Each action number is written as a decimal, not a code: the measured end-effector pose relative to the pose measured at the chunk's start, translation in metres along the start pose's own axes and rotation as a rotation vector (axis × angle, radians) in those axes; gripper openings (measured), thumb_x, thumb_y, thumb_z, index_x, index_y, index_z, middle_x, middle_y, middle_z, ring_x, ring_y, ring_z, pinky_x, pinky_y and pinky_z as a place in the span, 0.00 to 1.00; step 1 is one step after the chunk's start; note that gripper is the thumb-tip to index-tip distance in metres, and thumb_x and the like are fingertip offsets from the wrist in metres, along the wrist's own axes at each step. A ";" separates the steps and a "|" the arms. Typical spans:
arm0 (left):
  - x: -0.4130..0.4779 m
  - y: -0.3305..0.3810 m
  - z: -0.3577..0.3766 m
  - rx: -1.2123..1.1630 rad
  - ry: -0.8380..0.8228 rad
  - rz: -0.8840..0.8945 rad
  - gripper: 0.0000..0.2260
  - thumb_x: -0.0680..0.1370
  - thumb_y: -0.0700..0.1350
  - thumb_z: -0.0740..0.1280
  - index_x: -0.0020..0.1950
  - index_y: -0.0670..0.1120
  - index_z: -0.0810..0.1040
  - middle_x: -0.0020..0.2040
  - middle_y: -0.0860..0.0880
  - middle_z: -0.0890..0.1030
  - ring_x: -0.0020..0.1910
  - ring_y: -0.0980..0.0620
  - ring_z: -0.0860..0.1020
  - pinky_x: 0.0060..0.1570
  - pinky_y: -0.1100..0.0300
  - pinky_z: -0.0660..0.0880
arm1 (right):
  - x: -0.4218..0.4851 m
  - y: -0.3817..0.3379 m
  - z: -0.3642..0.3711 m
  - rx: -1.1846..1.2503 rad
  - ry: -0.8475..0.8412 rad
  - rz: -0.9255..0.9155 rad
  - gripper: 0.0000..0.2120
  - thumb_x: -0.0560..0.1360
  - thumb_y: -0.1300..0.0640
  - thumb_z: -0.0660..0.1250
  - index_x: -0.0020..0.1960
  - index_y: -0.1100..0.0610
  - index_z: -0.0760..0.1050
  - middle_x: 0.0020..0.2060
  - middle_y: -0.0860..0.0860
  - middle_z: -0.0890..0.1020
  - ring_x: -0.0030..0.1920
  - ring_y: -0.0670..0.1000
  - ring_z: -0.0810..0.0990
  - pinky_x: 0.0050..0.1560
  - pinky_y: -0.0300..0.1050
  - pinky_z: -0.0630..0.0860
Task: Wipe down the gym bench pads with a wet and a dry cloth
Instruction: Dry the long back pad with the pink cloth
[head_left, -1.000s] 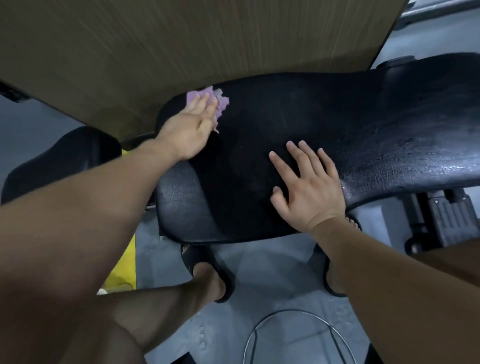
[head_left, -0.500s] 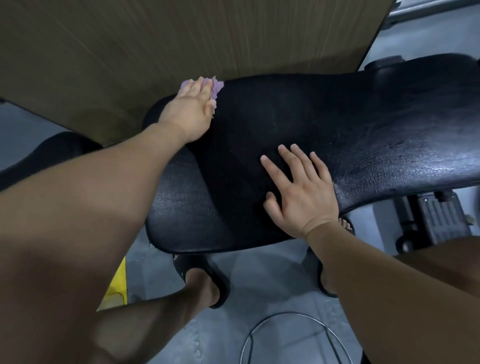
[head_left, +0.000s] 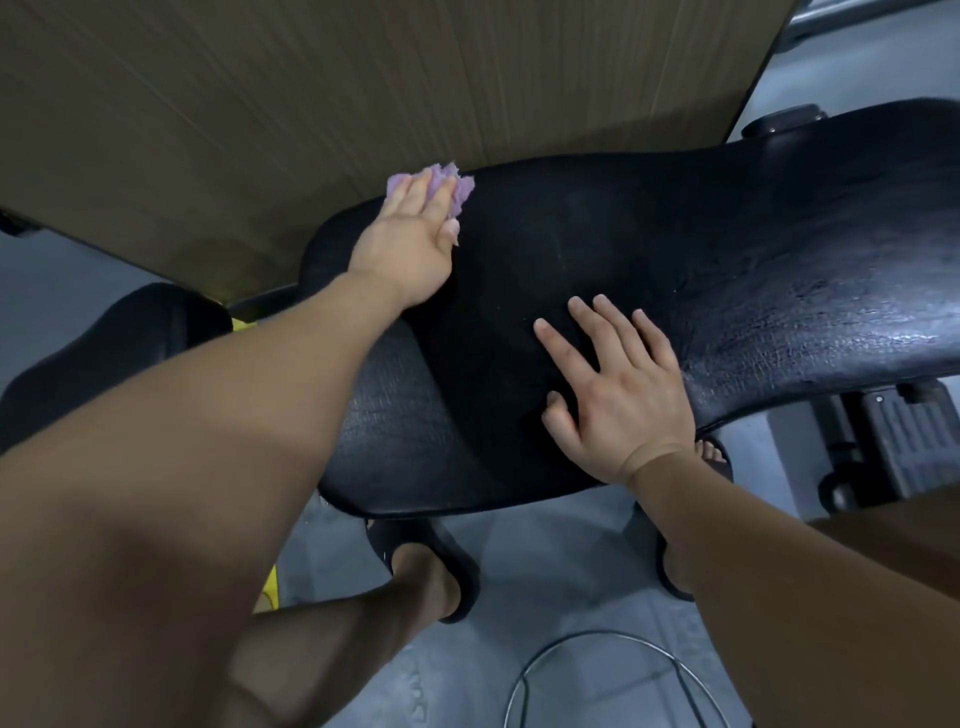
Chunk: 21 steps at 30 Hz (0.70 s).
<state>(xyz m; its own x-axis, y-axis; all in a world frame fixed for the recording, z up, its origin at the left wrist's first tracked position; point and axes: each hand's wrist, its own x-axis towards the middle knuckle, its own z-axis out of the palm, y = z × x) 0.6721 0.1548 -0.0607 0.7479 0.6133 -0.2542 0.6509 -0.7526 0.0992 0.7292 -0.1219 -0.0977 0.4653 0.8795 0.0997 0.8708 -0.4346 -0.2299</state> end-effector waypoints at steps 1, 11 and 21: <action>0.006 0.000 0.000 0.006 0.004 -0.001 0.25 0.87 0.51 0.48 0.84 0.51 0.49 0.84 0.50 0.48 0.82 0.49 0.45 0.80 0.54 0.50 | 0.000 0.000 0.000 0.002 0.003 -0.003 0.32 0.75 0.44 0.59 0.79 0.47 0.65 0.78 0.56 0.66 0.80 0.57 0.60 0.79 0.60 0.55; -0.021 0.008 0.014 -0.012 0.026 0.079 0.24 0.87 0.47 0.51 0.83 0.49 0.52 0.84 0.48 0.49 0.82 0.47 0.45 0.80 0.51 0.49 | 0.000 0.001 0.002 0.000 0.002 0.004 0.32 0.76 0.44 0.58 0.79 0.47 0.65 0.78 0.56 0.66 0.81 0.57 0.59 0.80 0.59 0.54; -0.011 0.028 0.004 -0.024 -0.059 0.042 0.25 0.87 0.48 0.50 0.84 0.52 0.47 0.84 0.50 0.43 0.82 0.50 0.41 0.79 0.51 0.52 | 0.000 0.000 0.002 0.014 0.055 -0.005 0.32 0.75 0.44 0.60 0.78 0.47 0.67 0.77 0.56 0.68 0.80 0.57 0.61 0.79 0.59 0.55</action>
<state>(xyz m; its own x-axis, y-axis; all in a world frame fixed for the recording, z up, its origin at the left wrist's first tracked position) 0.6814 0.1259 -0.0594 0.7660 0.5655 -0.3056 0.6227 -0.7709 0.1342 0.7285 -0.1218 -0.0998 0.4691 0.8696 0.1543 0.8712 -0.4270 -0.2423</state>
